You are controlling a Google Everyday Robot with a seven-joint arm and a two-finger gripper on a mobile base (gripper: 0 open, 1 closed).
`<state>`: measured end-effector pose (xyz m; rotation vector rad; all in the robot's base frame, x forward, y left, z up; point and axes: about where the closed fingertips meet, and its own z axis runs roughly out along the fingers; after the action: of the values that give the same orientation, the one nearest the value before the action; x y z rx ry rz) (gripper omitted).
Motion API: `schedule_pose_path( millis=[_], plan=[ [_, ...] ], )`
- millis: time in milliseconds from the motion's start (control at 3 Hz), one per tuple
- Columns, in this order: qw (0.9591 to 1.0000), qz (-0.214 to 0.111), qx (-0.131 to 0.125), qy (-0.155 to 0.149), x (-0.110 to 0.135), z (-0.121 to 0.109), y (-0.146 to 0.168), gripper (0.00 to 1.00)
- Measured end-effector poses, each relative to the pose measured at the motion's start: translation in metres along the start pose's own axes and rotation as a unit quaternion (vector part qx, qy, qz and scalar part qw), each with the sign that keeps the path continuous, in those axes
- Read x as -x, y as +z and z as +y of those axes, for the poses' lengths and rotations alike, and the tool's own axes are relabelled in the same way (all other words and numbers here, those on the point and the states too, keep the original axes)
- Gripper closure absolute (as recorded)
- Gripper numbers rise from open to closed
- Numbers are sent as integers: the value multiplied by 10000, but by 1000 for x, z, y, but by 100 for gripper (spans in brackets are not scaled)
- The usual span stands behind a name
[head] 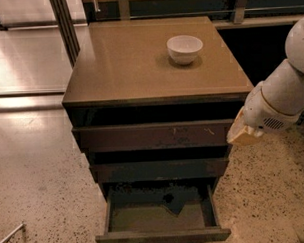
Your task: Pick sponge from bottom drawer and place on counter
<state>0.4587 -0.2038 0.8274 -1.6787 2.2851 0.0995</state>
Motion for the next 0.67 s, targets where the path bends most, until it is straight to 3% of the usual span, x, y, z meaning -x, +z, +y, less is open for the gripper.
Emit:
schedule_pose_path(
  millis=[333,667],
  plan=[
    [9999,59,8,109,-23,4,47,100],
    [9992,-193,-2,347,-37,-5,120,100]
  ],
)
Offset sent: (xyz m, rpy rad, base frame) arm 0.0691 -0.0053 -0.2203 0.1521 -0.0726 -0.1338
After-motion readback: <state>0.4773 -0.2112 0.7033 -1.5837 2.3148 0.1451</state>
